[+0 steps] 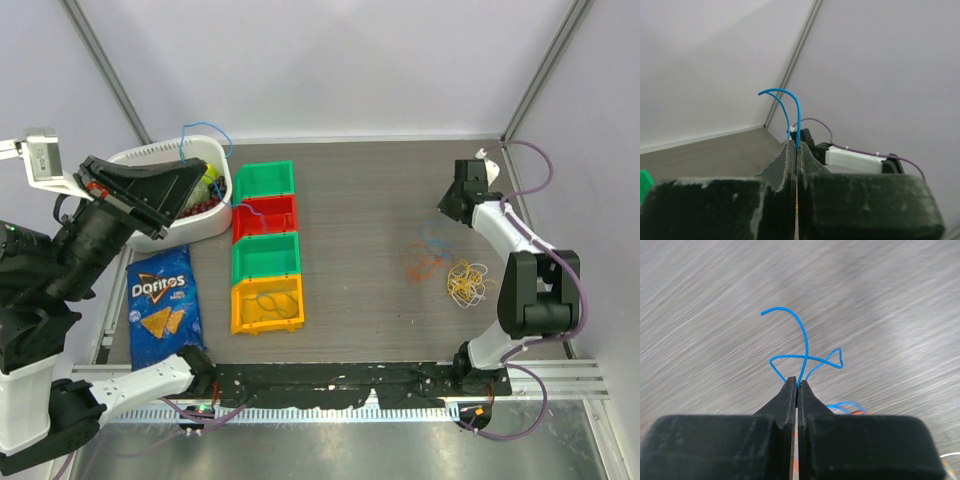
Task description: Untangle the cables
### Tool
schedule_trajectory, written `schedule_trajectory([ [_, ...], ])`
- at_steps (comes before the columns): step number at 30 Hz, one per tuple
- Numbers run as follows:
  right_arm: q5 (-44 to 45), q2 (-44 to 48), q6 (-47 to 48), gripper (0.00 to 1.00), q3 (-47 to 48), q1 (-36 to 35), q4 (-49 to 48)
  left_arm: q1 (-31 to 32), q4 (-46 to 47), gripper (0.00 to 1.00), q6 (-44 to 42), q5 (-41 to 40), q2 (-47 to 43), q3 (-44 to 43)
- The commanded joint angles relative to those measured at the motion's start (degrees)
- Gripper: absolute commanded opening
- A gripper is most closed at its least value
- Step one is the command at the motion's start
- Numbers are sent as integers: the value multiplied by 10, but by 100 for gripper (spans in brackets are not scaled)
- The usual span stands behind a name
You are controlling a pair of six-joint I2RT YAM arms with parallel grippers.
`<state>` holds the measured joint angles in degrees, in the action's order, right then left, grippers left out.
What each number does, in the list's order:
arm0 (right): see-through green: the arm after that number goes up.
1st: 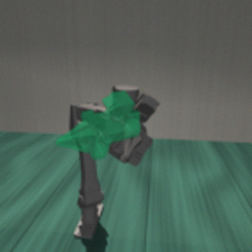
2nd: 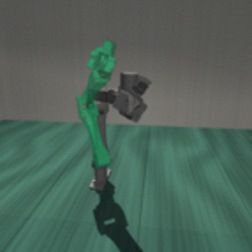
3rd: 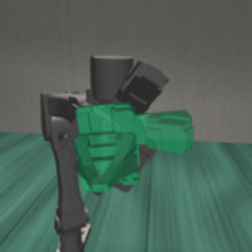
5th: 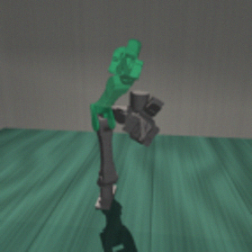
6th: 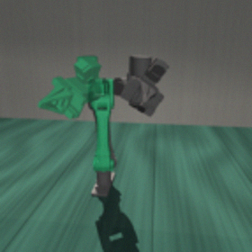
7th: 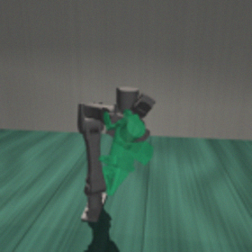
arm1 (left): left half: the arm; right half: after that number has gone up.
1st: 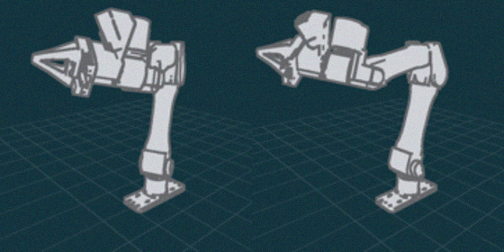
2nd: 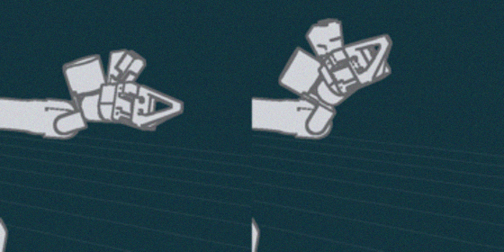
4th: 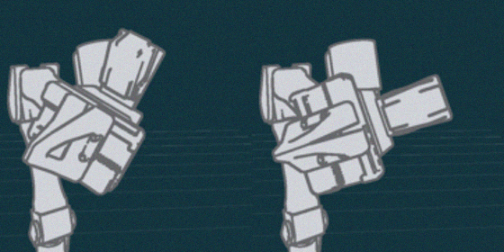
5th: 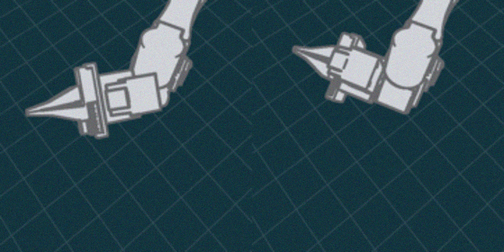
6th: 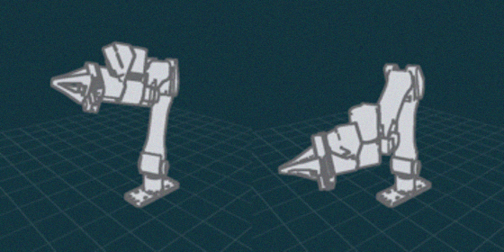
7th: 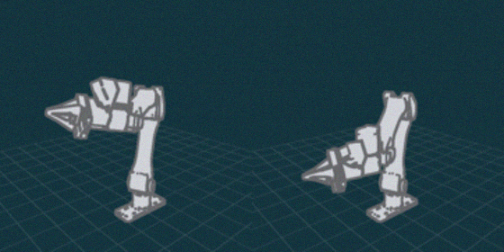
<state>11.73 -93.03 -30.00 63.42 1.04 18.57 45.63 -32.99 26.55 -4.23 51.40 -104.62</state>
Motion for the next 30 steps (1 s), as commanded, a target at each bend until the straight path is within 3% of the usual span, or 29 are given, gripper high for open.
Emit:
schedule_trajectory([
  [1, -9, 79, 26, 6, -12, -45, -25, -2, 0, 0, -35, -47, 12, 22],
  [8, -25, 107, 42, 9, -63, -60, -44, -2, 17, 0, -47, -72, 21, 73],
  [19, -43, 89, 43, 9, -79, -90, -49, -2, 17, 0, -88, -106, 58, 71],
  [22, -47, 70, 40, 9, -68, -93, -36, -2, -6, 0, -94, -134, 81, 36],
  [28, -45, 23, 50, 9, -14, -97, 59, -2, -123, 0, -114, -203, 150, -144],
  [30, -43, 18, 52, 8, 3, -97, 90, -2, -136, 0, -109, -216, 158, -161],
])
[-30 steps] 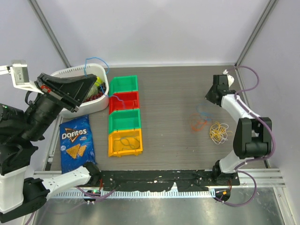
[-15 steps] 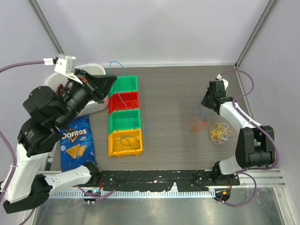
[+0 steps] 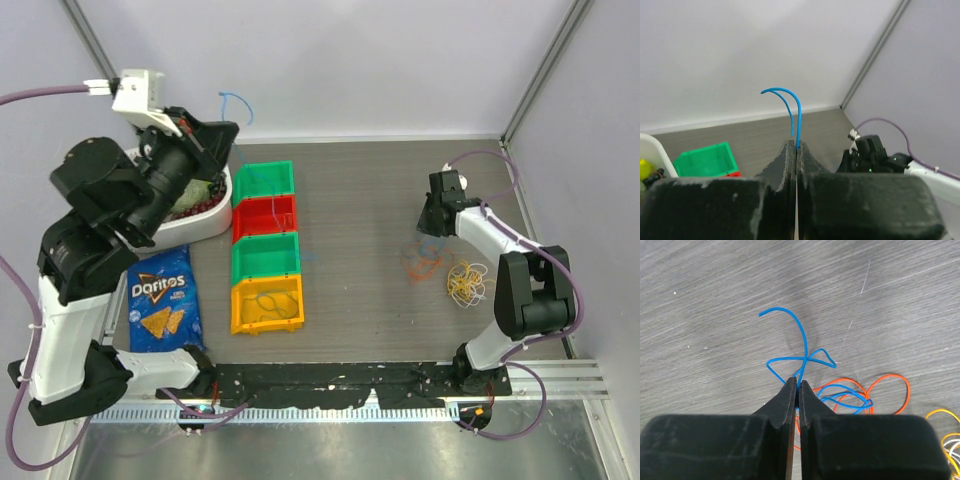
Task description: Untangle the cables
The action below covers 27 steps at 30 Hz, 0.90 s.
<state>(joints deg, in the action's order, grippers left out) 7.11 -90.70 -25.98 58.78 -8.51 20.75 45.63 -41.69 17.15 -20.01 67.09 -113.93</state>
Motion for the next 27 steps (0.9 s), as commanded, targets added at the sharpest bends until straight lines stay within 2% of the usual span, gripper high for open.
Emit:
schedule_trajectory([
  [1, 6, -5, 10, 9, 55, -1, 75, -1, -53, 0, 0, -64, -4, -66],
  [6, -10, -11, -8, 8, 108, -1, 125, -2, -80, 0, 68, -54, -29, -25],
  [13, -32, -15, -19, 1, 215, -3, 175, -1, -127, 0, 130, -21, -42, 17],
  [22, -30, -24, 9, 1, 245, -4, 211, -1, -134, 0, 165, 15, -59, 100],
  [27, -47, -26, 2, 1, 252, -3, 209, -2, -100, 0, 161, 20, -84, 210],
])
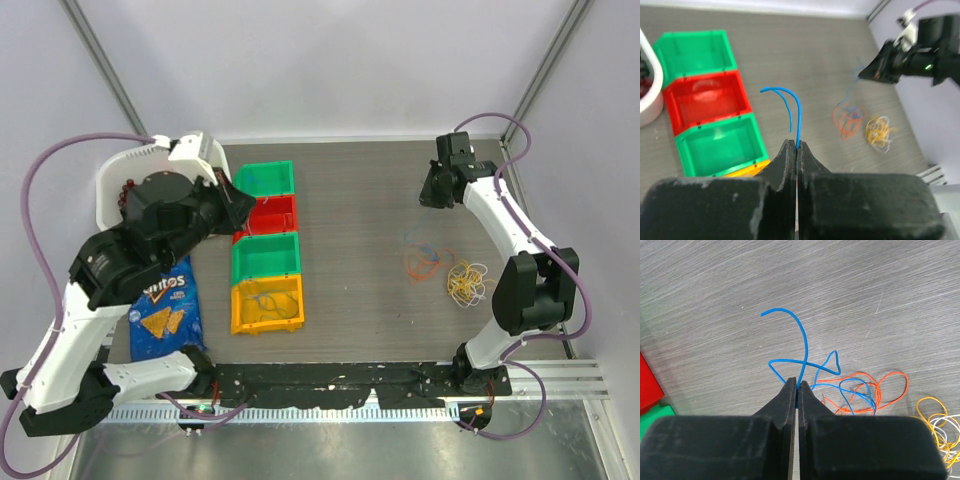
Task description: Untangle the cables
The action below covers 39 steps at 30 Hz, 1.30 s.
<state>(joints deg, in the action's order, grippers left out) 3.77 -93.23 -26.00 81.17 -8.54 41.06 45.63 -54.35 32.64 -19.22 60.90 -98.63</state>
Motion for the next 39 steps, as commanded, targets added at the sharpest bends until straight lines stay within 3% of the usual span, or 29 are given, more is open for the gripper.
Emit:
schedule_trajectory([
  [1, -14, 1, 2, 1, 29, -3, 6, -2, 28, 0, 7, 13, -21, 69],
  [6, -13, 4, -4, 1, 17, -3, -9, -2, 33, 0, -9, 20, -27, 149],
  [15, -8, -16, 7, 1, 23, -3, -19, -2, 9, 0, -24, -35, 4, 273],
  [23, -20, -61, 22, 1, 76, -3, -13, -2, -74, 0, -12, 110, 79, 306],
  [27, -23, -81, 32, 1, 91, -3, -3, -9, -111, 0, -5, 129, 103, 289],
  [34, -51, -93, 27, 1, 81, -2, -5, -51, -99, 0, -22, 229, 136, 303],
  [39, -48, -72, 23, 1, 81, -3, -8, -58, -63, 0, -50, 244, 192, 313],
])
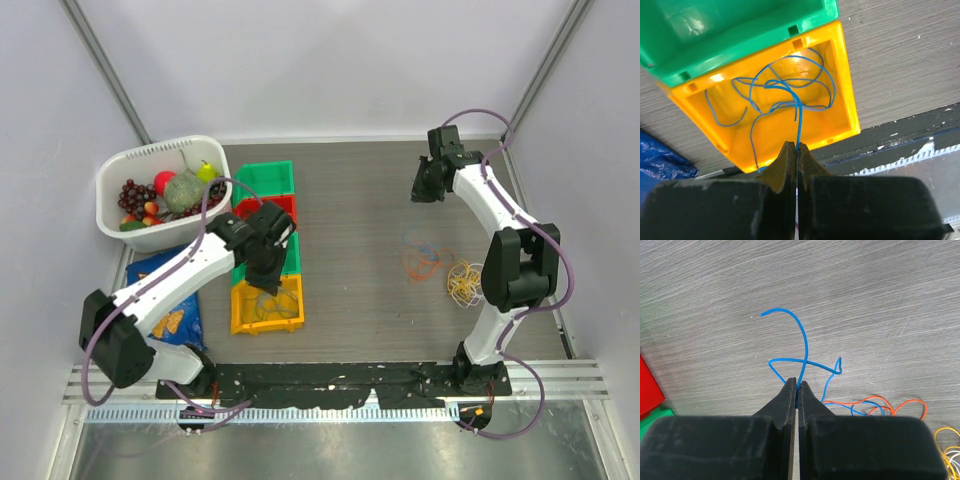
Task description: Untangle the cables
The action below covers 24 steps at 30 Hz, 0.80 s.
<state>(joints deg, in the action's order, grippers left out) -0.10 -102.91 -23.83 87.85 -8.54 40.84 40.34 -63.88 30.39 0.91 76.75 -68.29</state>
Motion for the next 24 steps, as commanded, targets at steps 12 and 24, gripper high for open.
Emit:
schedule_trajectory([
  [12, 33, 92, -6, 1, 28, -3, 7, -6, 51, 6, -51, 73, 77, 36],
  [24, 24, 112, 34, 1, 77, -6, 57, -14, 87, 68, -35, 35, -40, 48],
])
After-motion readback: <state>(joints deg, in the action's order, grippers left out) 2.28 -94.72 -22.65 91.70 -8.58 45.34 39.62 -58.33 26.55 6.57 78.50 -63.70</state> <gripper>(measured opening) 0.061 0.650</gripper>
